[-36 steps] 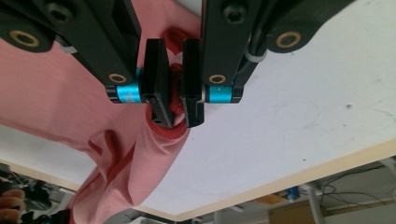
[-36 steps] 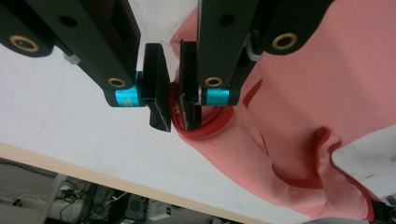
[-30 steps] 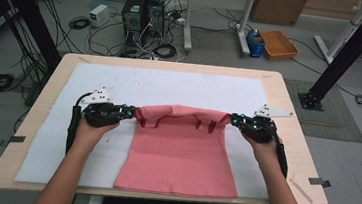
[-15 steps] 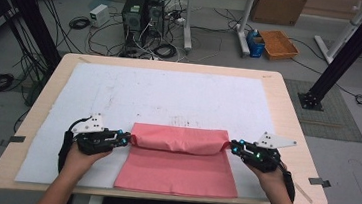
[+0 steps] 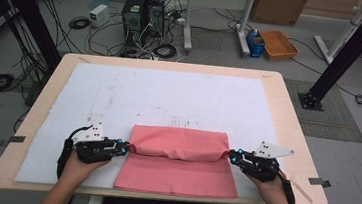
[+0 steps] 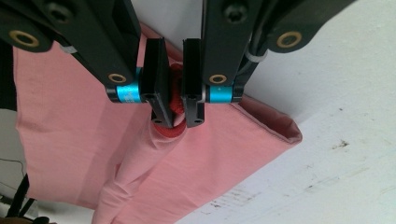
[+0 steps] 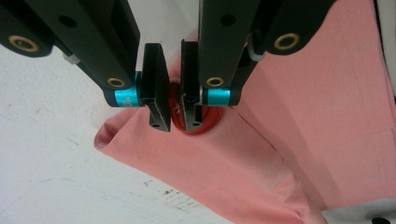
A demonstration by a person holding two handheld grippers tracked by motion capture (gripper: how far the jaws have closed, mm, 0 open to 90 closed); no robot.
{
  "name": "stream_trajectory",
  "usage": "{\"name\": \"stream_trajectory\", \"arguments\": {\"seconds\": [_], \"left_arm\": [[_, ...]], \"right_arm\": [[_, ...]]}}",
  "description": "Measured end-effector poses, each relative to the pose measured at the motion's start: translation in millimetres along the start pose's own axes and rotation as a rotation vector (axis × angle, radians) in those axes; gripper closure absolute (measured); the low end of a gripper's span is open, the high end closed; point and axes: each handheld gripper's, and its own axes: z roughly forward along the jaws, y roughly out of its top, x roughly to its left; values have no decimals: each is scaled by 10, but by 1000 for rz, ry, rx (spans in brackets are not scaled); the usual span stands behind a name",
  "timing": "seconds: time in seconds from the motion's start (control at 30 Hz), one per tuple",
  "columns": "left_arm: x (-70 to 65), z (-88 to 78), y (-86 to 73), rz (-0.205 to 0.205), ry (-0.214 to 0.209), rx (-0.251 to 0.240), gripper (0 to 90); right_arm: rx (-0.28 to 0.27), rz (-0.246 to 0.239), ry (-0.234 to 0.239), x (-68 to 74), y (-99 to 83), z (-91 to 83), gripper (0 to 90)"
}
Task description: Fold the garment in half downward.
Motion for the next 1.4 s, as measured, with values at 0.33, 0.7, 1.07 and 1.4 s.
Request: {"name": "stream_trajectory", "arguments": {"seconds": [0.33, 0.7, 1.07, 1.4], "left_arm": [[-52, -117, 7, -57, 43, -36, 457], [-59, 26, -54, -118, 46, 71, 405], [-103, 93, -9, -67, 11, 104, 788], [-110, -48, 25, -49, -4, 48, 831]], "right_arm": [[-26, 90, 2, -10, -72, -129, 505], [83, 116, 50, 8, -123, 25, 520], [111, 73, 55, 29, -98, 60, 829], [74, 53, 41, 65, -16, -58, 842]]}}
